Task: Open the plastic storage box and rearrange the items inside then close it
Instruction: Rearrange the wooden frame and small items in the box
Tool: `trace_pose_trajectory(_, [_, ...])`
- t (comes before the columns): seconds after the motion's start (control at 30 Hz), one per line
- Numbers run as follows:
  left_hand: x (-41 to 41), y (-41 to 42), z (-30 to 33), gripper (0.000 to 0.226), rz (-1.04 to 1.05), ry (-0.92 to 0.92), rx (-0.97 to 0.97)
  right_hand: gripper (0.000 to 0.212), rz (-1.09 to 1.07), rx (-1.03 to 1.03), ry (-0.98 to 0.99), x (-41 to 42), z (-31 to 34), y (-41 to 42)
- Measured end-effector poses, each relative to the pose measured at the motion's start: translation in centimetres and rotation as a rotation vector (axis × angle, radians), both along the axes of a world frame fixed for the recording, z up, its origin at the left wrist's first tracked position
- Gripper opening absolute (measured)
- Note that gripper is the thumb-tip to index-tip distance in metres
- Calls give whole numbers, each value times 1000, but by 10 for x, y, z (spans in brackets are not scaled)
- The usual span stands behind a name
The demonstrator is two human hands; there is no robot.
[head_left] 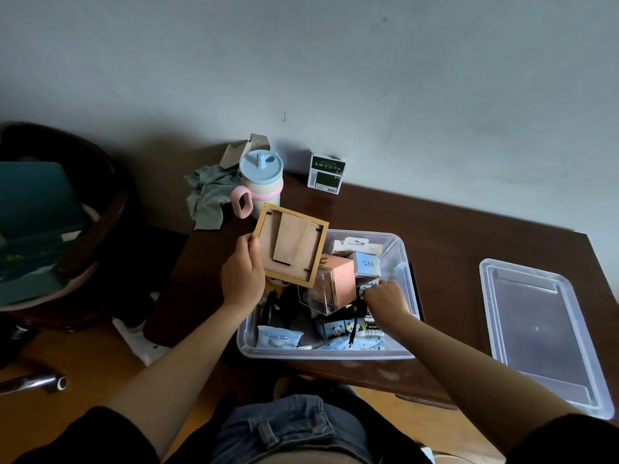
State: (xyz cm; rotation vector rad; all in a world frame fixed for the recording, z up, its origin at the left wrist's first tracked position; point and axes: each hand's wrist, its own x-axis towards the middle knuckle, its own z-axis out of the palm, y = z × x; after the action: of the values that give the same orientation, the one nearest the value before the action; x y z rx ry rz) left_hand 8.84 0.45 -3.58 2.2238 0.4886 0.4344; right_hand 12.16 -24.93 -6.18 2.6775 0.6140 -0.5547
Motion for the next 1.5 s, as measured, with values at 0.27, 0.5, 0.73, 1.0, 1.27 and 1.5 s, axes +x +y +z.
trace_pose_trajectory(0.27, [0, 0, -1, 31, -6, -5, 7, 27, -35, 10, 43, 3, 5, 4])
trace_pose_trajectory(0.5, [1, 0, -1, 31, -9, 17, -29, 18, -262, 142, 156, 5, 27, 6])
trace_pose_trajectory(0.73, [3, 3, -1, 34, 12, 86, -165, 71, -519, 613, 188, -16, 54, 23])
trace_pose_trajectory(1.0, [4, 4, 0, 35, 33, 76, -233, 101, -623, 517, -43, -28, 36, 60])
trace_pose_trajectory(1.27, [3, 14, 8, 30, 33, -1, -429, 68, -796, 956, 271, -19, 41, 51])
trace_pose_trajectory(1.5, [10, 8, 19, 23, 41, -83, -492, 55, -585, 834, 507, -33, 54, 78])
